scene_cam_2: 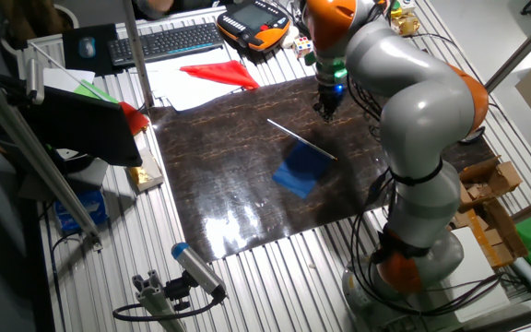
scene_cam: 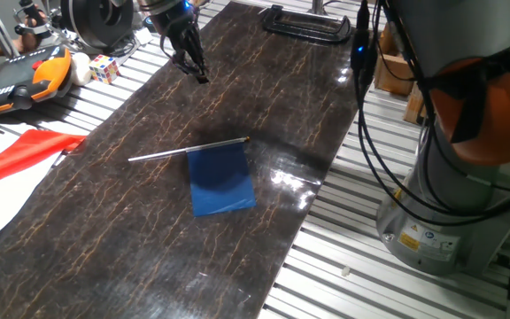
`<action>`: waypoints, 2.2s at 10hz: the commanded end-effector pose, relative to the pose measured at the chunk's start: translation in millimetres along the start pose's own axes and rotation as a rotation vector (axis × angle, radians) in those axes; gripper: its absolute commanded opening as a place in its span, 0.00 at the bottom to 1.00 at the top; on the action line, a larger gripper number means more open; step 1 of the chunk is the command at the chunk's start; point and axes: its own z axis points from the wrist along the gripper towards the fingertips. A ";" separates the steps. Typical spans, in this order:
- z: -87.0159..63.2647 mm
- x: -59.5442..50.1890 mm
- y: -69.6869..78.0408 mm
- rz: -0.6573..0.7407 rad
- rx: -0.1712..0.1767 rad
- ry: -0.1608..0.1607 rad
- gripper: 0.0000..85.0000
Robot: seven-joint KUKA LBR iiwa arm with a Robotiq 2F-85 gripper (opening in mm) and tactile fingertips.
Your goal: Wave the flag
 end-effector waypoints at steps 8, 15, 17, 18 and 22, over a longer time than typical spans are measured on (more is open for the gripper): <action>0.0 -0.1 0.3 0.010 0.007 -0.003 0.01; 0.0 -0.1 0.3 0.133 -0.109 -0.108 0.01; 0.0 -0.1 0.3 0.128 -0.118 -0.156 0.01; 0.0 -0.1 0.3 0.107 -0.126 -0.121 0.01; 0.0 -0.1 0.3 0.207 -0.054 -0.160 0.01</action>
